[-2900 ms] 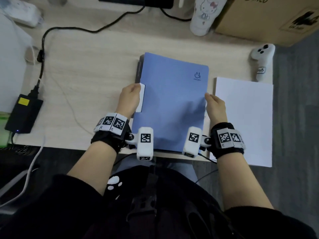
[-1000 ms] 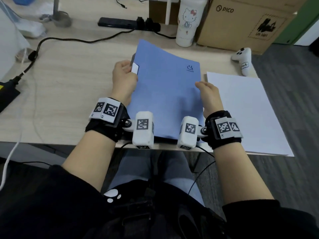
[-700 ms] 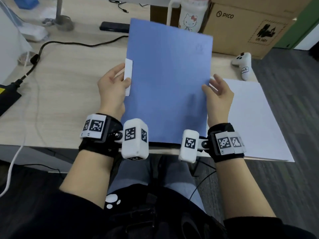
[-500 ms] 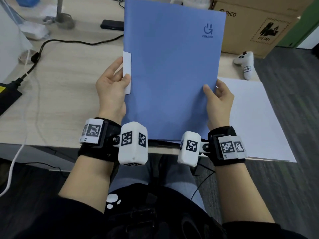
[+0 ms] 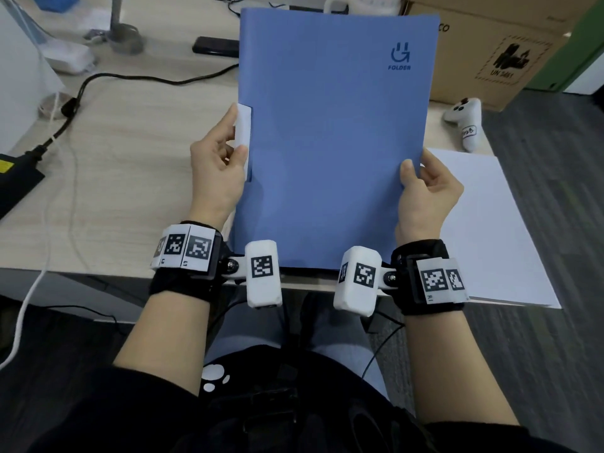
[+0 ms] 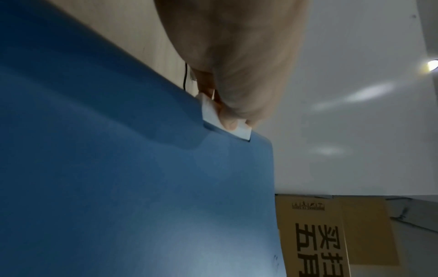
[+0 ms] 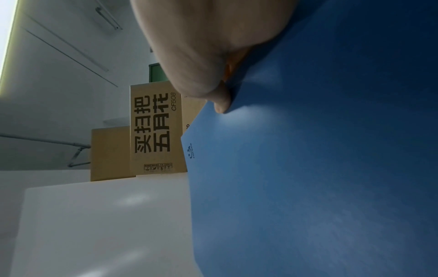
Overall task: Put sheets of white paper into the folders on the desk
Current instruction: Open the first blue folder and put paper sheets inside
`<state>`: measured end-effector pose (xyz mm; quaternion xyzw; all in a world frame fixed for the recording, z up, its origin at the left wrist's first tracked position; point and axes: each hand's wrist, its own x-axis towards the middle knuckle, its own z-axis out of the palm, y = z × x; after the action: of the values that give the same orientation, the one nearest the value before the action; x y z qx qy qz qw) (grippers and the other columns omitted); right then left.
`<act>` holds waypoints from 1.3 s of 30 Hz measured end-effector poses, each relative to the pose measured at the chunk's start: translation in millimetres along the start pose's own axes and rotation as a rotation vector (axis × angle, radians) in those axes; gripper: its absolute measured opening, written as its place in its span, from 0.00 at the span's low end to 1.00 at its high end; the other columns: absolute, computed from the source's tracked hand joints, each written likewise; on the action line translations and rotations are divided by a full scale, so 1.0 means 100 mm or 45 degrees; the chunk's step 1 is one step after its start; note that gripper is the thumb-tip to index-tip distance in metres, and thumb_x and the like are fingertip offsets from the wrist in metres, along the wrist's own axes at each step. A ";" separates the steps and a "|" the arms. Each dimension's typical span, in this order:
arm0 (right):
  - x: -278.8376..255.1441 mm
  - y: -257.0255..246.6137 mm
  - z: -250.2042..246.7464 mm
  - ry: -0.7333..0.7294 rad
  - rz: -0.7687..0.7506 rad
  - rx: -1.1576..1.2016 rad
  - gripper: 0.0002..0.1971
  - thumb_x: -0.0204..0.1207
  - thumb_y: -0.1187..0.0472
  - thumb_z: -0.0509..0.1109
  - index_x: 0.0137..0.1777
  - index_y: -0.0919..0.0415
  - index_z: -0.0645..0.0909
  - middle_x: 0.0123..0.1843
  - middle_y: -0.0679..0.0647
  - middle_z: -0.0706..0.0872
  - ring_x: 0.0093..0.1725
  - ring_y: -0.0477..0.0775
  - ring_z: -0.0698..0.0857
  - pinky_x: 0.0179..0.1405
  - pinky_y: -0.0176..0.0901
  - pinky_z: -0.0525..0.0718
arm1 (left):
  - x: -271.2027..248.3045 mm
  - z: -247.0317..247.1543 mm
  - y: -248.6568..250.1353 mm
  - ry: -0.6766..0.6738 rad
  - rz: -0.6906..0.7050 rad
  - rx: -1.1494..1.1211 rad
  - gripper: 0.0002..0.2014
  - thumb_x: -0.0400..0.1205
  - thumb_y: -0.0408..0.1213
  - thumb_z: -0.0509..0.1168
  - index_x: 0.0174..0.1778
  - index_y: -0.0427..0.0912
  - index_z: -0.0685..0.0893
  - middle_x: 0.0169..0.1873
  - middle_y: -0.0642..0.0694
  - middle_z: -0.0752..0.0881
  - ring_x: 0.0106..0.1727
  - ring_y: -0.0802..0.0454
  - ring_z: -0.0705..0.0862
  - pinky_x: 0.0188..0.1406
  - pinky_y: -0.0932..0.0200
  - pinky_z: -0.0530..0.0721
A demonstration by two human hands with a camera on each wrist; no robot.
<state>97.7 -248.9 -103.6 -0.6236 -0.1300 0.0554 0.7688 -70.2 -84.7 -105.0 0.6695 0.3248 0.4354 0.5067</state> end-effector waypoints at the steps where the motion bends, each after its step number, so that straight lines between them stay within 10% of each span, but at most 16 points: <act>1: 0.01 0.01 -0.01 0.014 0.002 0.008 0.14 0.74 0.78 0.64 0.55 0.67 0.85 0.30 0.38 0.88 0.32 0.37 0.84 0.40 0.32 0.82 | 0.00 -0.01 -0.01 -0.012 -0.003 -0.002 0.27 0.77 0.18 0.56 0.74 0.35 0.72 0.53 0.48 0.85 0.42 0.68 0.83 0.51 0.67 0.83; 10: 0.01 0.03 -0.04 0.016 0.072 0.004 0.16 0.75 0.79 0.63 0.61 0.73 0.83 0.29 0.37 0.86 0.30 0.36 0.83 0.41 0.33 0.83 | 0.09 -0.09 0.02 -0.119 -0.113 0.012 0.25 0.80 0.18 0.58 0.75 0.36 0.71 0.51 0.46 0.83 0.35 0.73 0.83 0.43 0.74 0.81; 19: 0.08 0.02 -0.26 0.017 0.214 -0.002 0.17 0.75 0.78 0.64 0.63 0.71 0.82 0.30 0.40 0.87 0.31 0.37 0.84 0.45 0.33 0.84 | 0.12 -0.25 0.05 -0.243 -0.091 0.193 0.23 0.80 0.20 0.57 0.60 0.52 0.82 0.31 0.68 0.88 0.31 0.68 0.80 0.26 0.73 0.71; 25: 0.10 0.03 -0.35 -0.012 0.266 -0.011 0.17 0.75 0.77 0.64 0.62 0.71 0.83 0.29 0.41 0.88 0.31 0.40 0.83 0.41 0.33 0.83 | 0.16 -0.24 0.04 0.123 -0.153 -0.026 0.15 0.75 0.22 0.68 0.59 0.32 0.84 0.35 0.51 0.86 0.32 0.63 0.84 0.34 0.69 0.83; 29: 0.13 0.03 -0.43 -0.016 0.276 -0.020 0.16 0.76 0.76 0.65 0.62 0.70 0.83 0.34 0.47 0.85 0.30 0.41 0.80 0.39 0.31 0.81 | 0.21 -0.22 0.08 0.237 -0.118 -0.011 0.15 0.71 0.28 0.74 0.51 0.47 0.87 0.42 0.54 0.85 0.47 0.64 0.83 0.54 0.54 0.87; 39: 0.17 -0.03 -0.50 -0.080 0.254 -0.012 0.16 0.75 0.77 0.64 0.61 0.68 0.85 0.31 0.42 0.89 0.36 0.45 0.83 0.43 0.34 0.83 | 0.48 -0.13 0.16 0.429 -0.177 -0.324 0.14 0.70 0.34 0.76 0.49 0.44 0.83 0.43 0.48 0.79 0.49 0.52 0.80 0.43 0.61 0.87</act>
<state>127.2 -292.7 -108.1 -0.6350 -0.0916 0.1508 0.7521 -62.5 -42.3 -76.2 0.4940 0.3928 0.5425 0.5544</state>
